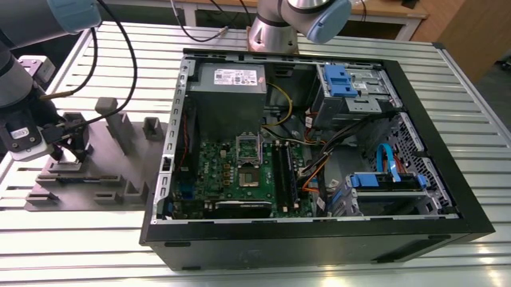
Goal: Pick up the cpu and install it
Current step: 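Pick up the cpu and move it towards the insertion slot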
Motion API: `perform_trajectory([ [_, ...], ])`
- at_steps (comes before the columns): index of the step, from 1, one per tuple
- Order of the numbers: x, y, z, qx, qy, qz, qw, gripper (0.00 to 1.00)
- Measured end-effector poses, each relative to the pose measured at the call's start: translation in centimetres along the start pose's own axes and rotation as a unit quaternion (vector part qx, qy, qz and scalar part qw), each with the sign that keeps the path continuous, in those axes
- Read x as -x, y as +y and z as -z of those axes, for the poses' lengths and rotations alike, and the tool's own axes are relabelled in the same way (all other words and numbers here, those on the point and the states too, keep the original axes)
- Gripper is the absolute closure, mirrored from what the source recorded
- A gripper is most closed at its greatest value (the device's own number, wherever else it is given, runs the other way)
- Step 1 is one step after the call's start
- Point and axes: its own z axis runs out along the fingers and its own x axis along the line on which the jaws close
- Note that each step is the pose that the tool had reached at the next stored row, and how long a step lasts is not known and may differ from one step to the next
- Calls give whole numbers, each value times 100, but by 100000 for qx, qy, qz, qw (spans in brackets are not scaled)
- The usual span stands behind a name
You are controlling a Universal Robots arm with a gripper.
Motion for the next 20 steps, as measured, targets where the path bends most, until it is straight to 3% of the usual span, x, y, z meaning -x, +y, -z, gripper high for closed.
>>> perform_trajectory([
  [20, 1, 2, 43, 9, -13, -3, 100000, 53],
])
